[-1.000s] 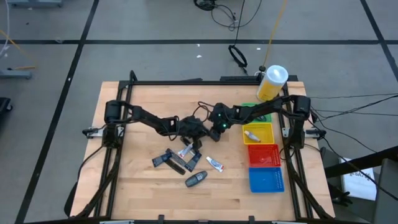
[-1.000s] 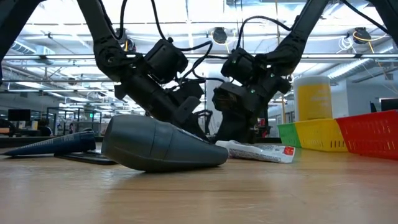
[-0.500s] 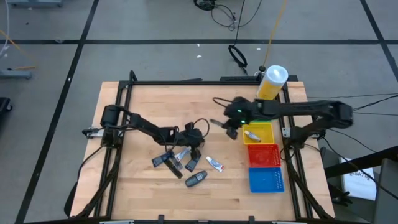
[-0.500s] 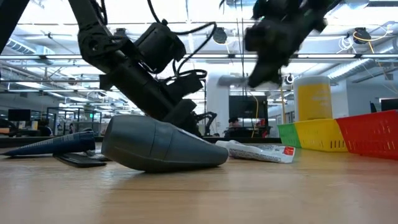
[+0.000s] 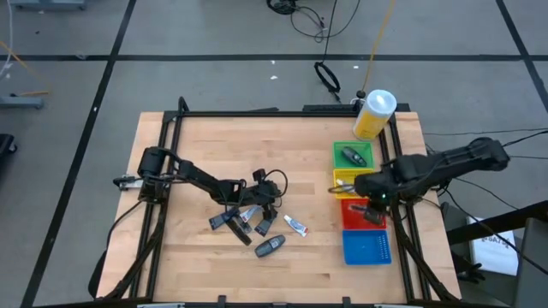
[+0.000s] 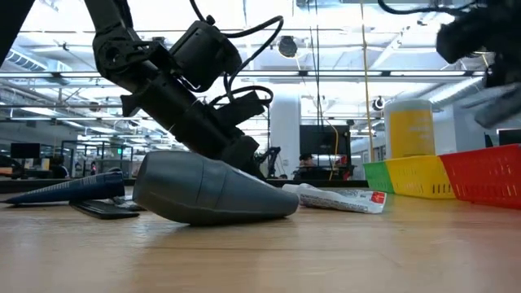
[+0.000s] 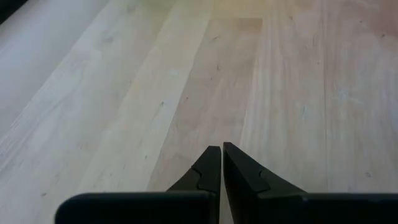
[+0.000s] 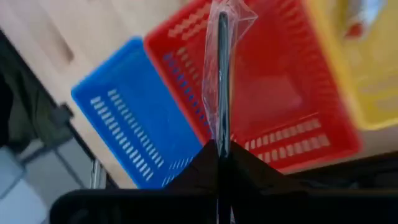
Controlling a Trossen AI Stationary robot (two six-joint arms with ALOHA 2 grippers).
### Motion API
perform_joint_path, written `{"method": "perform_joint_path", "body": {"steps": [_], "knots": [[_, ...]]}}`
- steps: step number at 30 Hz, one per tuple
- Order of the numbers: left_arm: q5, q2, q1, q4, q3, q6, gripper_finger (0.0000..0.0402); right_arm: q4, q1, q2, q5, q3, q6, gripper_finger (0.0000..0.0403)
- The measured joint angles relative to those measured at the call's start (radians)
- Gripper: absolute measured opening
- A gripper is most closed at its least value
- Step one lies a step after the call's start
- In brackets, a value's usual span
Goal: Pick & Place Travel size toiletries
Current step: Put the black comb into the red basket
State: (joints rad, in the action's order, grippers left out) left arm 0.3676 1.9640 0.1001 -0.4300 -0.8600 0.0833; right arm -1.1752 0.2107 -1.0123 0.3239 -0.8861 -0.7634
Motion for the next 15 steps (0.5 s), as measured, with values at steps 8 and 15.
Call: {"method": "perform_joint_path", "body": {"steps": [8, 15], "knots": [[0.000, 0.000, 0.000, 0.000, 0.000, -0.001, 0.0021, 0.233, -0.028, -0.079, 0.021, 0.199, 0.142, 0.0015], [0.000, -0.001, 0.000, -0.001, 0.000, -0.001, 0.0021, 0.375, -0.085, -0.132, 0.021, 0.271, 0.230, 0.0019]]}}
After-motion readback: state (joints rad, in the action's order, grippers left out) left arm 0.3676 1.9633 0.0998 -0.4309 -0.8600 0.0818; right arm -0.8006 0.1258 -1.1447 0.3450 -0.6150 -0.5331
